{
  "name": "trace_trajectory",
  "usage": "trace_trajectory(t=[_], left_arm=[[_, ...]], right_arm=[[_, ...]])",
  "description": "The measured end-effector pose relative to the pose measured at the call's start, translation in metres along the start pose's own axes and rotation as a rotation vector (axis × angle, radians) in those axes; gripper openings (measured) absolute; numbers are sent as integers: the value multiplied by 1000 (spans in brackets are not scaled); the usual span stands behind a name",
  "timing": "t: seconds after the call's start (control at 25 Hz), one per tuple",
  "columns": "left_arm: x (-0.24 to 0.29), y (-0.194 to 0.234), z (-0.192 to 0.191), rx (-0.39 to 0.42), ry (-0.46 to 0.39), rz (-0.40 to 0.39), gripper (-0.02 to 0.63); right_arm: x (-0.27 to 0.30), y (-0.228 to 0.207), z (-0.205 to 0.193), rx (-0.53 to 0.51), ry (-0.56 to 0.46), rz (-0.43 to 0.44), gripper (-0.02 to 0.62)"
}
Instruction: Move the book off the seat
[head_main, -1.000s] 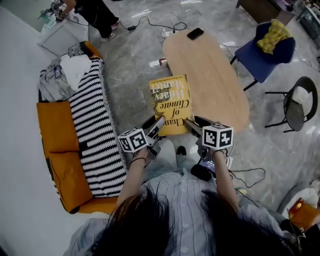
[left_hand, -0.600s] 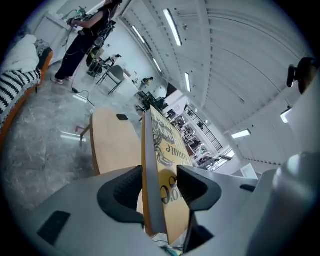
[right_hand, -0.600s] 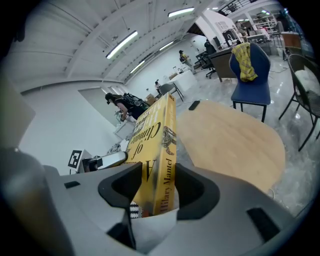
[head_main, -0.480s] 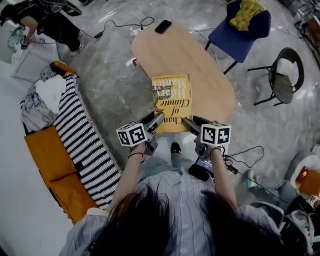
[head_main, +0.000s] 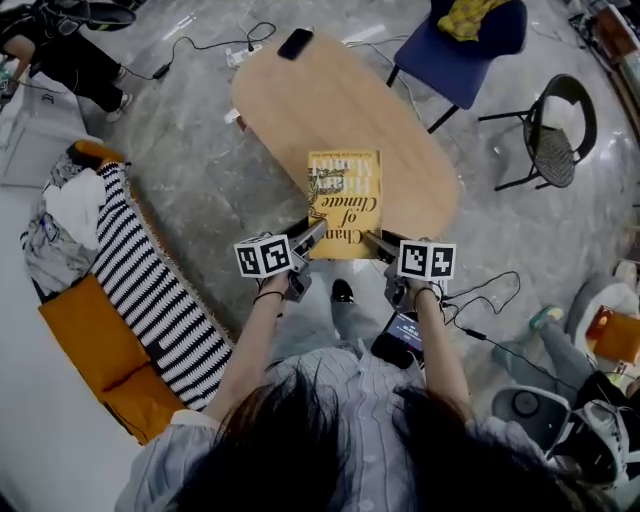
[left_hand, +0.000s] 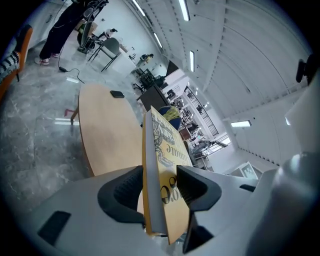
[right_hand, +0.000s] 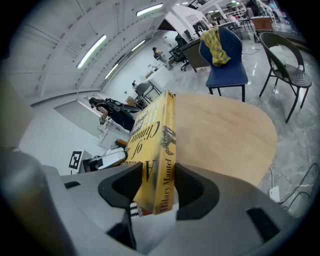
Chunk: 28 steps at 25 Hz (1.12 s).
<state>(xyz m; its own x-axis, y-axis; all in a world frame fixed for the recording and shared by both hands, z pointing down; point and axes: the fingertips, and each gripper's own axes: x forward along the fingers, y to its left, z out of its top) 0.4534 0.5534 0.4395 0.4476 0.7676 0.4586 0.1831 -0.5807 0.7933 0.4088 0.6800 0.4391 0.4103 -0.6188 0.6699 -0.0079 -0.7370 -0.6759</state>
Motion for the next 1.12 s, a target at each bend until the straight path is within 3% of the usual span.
trace_trajectory(t=[0.52,1.12], left_arm=[[66,76,-15,-79,131,-1,206],[120,159,-12,-186,144,44,206]], right_arm=[[68,-67,-6,180,47,-42,210],[146,-118,9,228,140,-90,210]])
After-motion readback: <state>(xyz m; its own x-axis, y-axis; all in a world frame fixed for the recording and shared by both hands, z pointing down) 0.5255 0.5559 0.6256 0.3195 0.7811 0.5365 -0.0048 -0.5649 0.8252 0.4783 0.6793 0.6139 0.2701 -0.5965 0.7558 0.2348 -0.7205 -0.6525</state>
